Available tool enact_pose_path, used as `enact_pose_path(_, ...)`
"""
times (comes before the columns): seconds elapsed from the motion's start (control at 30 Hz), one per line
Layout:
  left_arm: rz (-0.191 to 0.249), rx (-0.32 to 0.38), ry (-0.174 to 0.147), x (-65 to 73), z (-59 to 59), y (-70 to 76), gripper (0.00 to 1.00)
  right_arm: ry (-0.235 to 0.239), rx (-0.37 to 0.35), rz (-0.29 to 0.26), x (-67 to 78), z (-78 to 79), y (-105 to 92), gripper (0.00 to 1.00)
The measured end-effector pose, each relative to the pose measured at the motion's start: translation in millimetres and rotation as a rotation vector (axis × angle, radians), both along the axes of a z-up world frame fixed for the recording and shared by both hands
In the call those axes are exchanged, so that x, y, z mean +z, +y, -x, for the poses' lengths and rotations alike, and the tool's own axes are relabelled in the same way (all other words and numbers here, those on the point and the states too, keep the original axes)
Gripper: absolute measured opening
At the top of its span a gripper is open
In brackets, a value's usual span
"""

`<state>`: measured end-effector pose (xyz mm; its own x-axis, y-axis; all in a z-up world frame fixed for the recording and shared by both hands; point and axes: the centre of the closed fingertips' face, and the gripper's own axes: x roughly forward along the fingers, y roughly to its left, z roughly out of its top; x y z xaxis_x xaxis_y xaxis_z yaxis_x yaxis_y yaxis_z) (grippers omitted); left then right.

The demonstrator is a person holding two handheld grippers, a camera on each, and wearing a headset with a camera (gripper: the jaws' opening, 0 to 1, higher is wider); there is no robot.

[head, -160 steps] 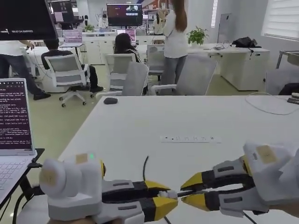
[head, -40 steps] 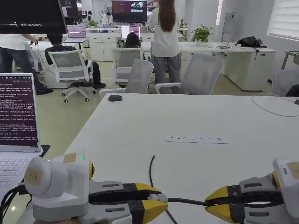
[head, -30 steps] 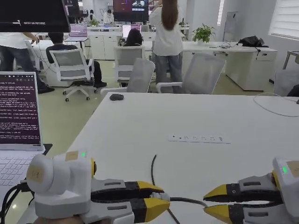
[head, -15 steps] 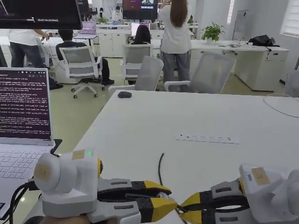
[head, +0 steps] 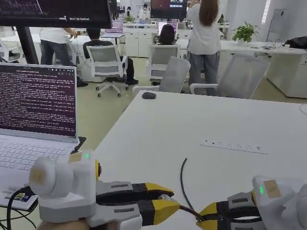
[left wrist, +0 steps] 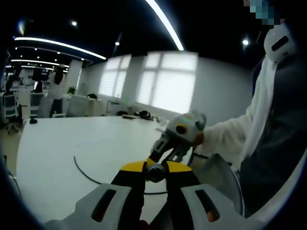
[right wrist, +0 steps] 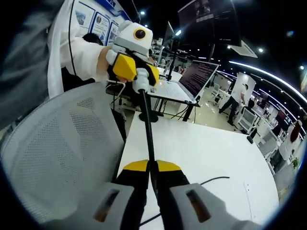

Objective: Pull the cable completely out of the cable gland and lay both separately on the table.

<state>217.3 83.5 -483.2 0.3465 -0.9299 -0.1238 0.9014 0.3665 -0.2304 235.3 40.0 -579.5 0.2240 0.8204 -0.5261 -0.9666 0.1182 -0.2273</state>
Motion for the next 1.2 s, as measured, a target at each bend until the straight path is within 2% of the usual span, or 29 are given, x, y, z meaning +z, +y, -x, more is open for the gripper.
enact_pose_path(0.07,-0.001,0.024,0.002,-0.6,-1.7,7.4,0.16,0.01,0.001,0.026,-9.9,-5.2,0.6,0.02)
enact_pose_path(0.17,-0.002,0.064,0.011,-3.2,-3.8,19.9,0.16,0.039,-0.013,0.108,-34.1,-14.2,-2.9,0.02)
enact_pose_path(0.3,0.008,0.103,0.026,-6.7,-4.2,32.6,0.16,0.074,-0.026,0.144,-54.7,-21.0,-0.7,0.03)
enact_pose_path(0.4,0.008,0.131,0.045,-13.7,-6.2,40.7,0.16,0.087,-0.032,0.24,-81.7,-25.8,-3.3,0.03)
enact_pose_path(0.43,0.009,0.136,0.051,-15.5,-6.6,41.8,0.16,0.093,-0.033,0.251,-87.6,-26.8,-2.4,0.03)
enact_pose_path(0.63,0.009,0.15,0.093,-29.8,-9.0,43.5,0.16,0.169,-0.096,0.26,-119.4,-38.0,4.3,0.03)
enact_pose_path(0.7,0.004,0.149,0.1,-32.9,-9.2,43.2,0.16,0.177,-0.114,0.269,-126.1,-41.4,4.2,0.04)
enact_pose_path(0.77,-0.006,0.147,0.113,-39.3,-9.8,43.1,0.16,0.195,-0.144,0.288,-139.9,-47.1,2.5,0.04)
enact_pose_path(0.9,0.001,0.149,0.141,-46.2,-12.7,43.8,0.16,0.226,-0.173,0.309,-157.1,-51.2,0.4,0.04)
enact_pose_path(1.2,0.008,0.147,0.178,-57.6,-25.4,36.7,0.17,0.277,-0.192,0.34,-178.5,-47.4,-4.5,0.06)
